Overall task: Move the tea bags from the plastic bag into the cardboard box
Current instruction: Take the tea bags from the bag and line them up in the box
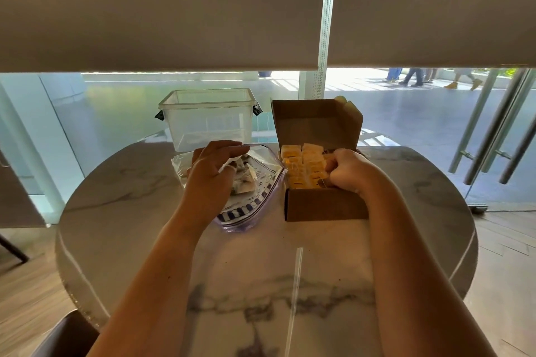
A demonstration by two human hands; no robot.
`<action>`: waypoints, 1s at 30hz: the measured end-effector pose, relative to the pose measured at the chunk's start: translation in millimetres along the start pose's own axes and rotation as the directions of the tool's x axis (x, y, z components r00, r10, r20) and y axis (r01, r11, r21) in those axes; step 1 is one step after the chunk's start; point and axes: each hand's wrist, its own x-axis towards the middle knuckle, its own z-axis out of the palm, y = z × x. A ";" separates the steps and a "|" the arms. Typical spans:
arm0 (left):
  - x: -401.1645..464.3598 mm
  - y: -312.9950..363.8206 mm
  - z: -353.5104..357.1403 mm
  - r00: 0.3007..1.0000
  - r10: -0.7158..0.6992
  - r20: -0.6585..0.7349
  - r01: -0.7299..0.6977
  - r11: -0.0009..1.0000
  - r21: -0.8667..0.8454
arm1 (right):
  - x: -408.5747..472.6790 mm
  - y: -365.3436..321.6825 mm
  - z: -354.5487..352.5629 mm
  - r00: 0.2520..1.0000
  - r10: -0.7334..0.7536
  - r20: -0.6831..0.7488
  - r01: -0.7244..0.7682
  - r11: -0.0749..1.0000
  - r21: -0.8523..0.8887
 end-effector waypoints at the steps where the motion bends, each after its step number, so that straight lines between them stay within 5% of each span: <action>1: 0.3 -0.3 -0.6 1.000 0.001 -0.001 -0.001 1.000 -0.023 | 0.0 -0.1 -0.4 1.000 -0.014 0.005 0.014 1.000 0.008; 10: 0.6 3.0 -4.2 1.000 -0.024 -0.002 0.024 0.979 -0.202 | -10.4 -27.7 2.1 0.923 -0.293 -0.249 0.354 0.902 0.248; 15: 0.2 1.4 -4.7 0.999 -0.035 0.009 0.036 0.968 -0.247 | -29.3 -62.8 19.1 0.894 -0.441 -0.084 0.437 0.811 0.389; 21: 1.6 -3.5 -4.8 1.000 -0.017 -0.008 0.015 0.972 -0.235 | -22.5 -89.4 70.2 0.858 -0.499 0.121 0.496 0.866 0.055; 26: 3.4 -3.5 -3.8 0.999 -0.039 -0.012 0.035 0.962 -0.270 | -17.8 -96.3 100.3 0.874 -0.384 0.299 0.455 0.862 -0.222; 30: 3.5 -4.7 -5.2 1.000 -0.030 -0.010 0.026 0.971 -0.240 | -13.9 -95.5 111.3 0.882 -0.361 0.304 0.437 0.867 -0.238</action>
